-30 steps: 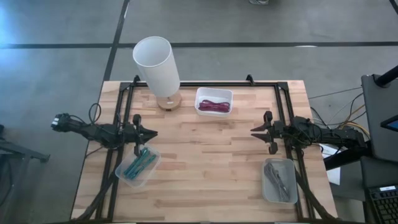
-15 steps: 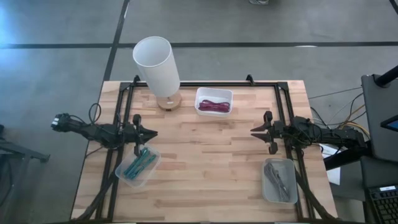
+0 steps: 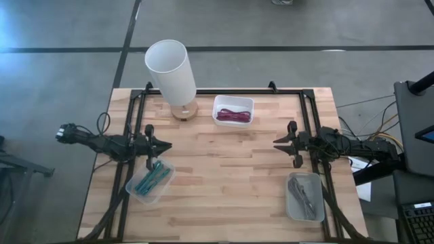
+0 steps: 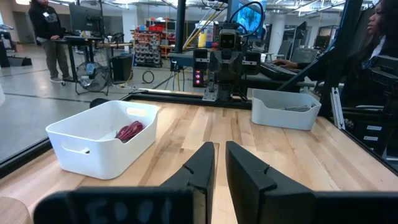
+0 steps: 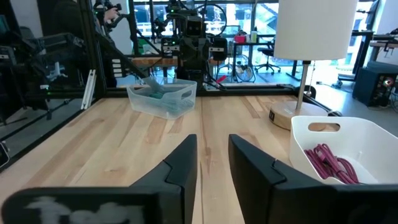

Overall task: Pick & Place USB Port
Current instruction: Return to Home Position

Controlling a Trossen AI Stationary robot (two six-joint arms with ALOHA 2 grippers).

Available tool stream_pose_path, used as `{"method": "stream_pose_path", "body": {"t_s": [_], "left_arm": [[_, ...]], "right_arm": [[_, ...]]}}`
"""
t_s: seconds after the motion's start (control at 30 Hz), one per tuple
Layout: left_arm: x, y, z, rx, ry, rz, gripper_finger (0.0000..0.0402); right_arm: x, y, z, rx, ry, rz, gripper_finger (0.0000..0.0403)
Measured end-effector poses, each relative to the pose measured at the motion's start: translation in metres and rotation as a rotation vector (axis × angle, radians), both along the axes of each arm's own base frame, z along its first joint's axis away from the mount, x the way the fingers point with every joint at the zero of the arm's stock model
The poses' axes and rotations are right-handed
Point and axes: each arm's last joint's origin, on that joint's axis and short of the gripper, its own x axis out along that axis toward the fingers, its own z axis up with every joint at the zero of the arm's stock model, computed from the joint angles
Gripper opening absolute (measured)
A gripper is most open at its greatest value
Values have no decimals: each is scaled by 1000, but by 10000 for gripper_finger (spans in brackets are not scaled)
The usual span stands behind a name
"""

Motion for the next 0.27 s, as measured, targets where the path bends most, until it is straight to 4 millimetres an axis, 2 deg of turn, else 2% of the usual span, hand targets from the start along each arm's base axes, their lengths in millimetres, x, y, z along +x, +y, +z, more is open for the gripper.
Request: {"method": "stream_pose_path", "body": {"t_s": [0.27], "left_arm": [[0, 0, 0, 0, 0, 0, 46]], "right_arm": [[0, 0, 0, 0, 0, 0, 70]]}}
